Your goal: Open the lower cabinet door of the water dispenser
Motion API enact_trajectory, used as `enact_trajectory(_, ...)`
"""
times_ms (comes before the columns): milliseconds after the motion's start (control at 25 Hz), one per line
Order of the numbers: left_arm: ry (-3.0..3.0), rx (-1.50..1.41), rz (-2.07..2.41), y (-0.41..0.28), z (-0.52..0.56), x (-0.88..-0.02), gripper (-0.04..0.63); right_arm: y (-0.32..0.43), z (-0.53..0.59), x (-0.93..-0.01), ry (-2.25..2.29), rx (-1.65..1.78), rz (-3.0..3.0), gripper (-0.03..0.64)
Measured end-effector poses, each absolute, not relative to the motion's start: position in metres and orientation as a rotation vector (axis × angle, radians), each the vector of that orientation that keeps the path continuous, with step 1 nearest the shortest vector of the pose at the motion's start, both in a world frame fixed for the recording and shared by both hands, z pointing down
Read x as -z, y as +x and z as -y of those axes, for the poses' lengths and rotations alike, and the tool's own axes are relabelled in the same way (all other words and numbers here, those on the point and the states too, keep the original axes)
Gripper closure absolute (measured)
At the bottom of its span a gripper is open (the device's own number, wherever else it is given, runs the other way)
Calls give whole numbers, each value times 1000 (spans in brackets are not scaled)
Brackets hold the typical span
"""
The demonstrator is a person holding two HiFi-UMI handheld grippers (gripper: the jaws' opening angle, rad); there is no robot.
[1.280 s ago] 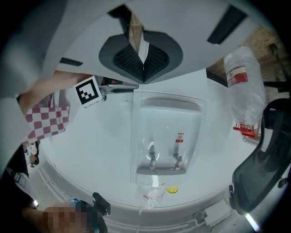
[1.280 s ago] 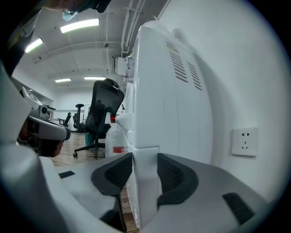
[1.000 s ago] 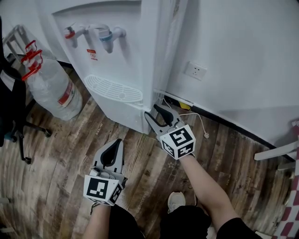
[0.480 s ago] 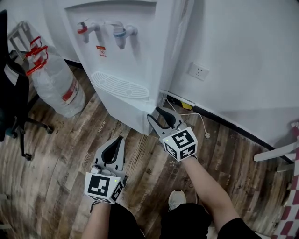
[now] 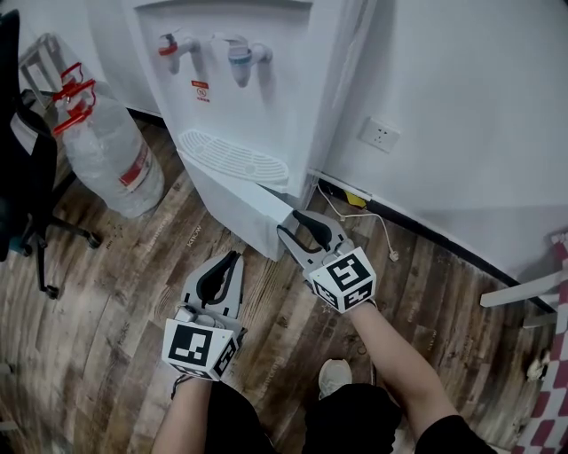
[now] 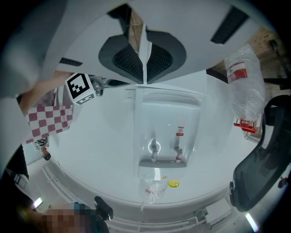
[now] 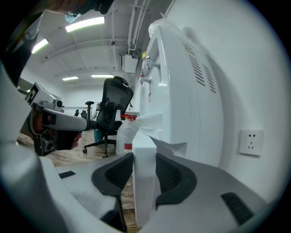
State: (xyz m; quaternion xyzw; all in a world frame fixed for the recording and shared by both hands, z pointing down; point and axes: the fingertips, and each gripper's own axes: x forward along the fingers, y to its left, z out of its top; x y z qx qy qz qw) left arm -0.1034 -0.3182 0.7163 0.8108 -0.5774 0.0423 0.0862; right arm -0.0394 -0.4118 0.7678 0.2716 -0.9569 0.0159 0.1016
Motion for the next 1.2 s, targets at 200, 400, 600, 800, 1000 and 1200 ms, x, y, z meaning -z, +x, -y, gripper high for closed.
enact_trajectory(200, 2406, -138, 1729, -105, 319, -718, 546, -45, 398, -769, 758, -42, 2842, 449)
enact_trajectory(400, 2389, -159, 1747, -106, 320, -722, 497, -52, 384, -773, 700, -27, 2846, 451)
enact_trajectory(600, 2376, -184, 1756, -106, 323, -726, 446, -57, 374, -774, 661, -28, 2858, 453)
enact_trajectory(800, 2361, -213, 1769, -105, 327, -732, 406, -62, 365, -778, 625, -27, 2868, 456)
enact_trajectory(1000, 2335, -223, 1797, -106, 334, -735, 362, -65, 359, -780, 595, -32, 2875, 459)
enact_trajectory(1200, 2311, -222, 1844, -109, 342, -733, 298, -70, 352, -779, 567, -37, 2886, 462)
